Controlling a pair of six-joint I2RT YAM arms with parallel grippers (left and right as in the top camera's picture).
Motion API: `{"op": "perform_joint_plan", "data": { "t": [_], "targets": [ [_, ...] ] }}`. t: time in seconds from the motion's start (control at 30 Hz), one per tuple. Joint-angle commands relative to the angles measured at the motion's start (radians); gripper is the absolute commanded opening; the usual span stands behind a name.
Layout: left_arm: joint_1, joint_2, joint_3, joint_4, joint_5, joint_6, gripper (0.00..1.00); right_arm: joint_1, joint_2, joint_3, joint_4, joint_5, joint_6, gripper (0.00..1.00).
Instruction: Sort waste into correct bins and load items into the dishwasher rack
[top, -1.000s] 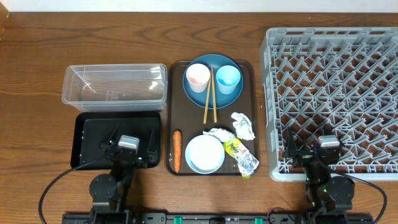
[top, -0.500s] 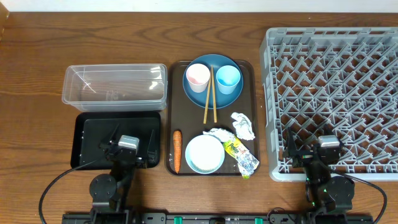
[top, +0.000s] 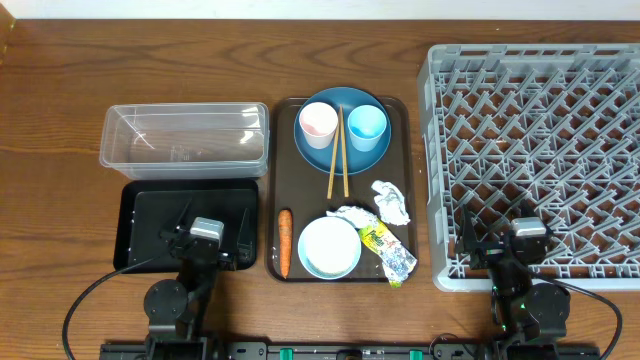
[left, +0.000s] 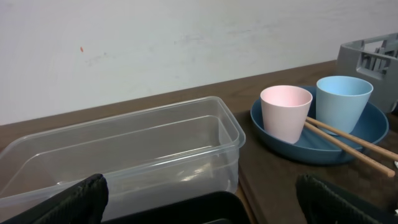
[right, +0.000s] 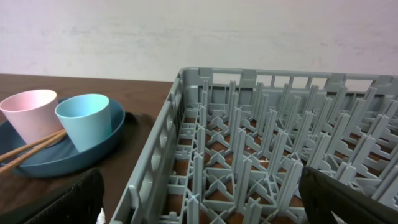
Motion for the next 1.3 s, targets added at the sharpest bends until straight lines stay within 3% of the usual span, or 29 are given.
{"op": "perform_joint_plan", "data": {
  "t": [0.0,1.03,1.27],
  "targets": [
    [0.005,-0.003,-0.010,-0.046,0.018,0.017,0.98,0.009,-0.001,-0.001,-0.004,0.003,-0.008,0.99],
    [0.005,-0.003,-0.010,-0.037,0.018,0.016,0.98,0.009,-0.001,-0.001,-0.004,0.003,-0.008,0.99],
    [0.005,-0.002,0.028,-0.021,0.135,-0.013,0.98,0.009,-0.001,-0.001,-0.004,0.003,-0.008,0.99]
  ]
}}
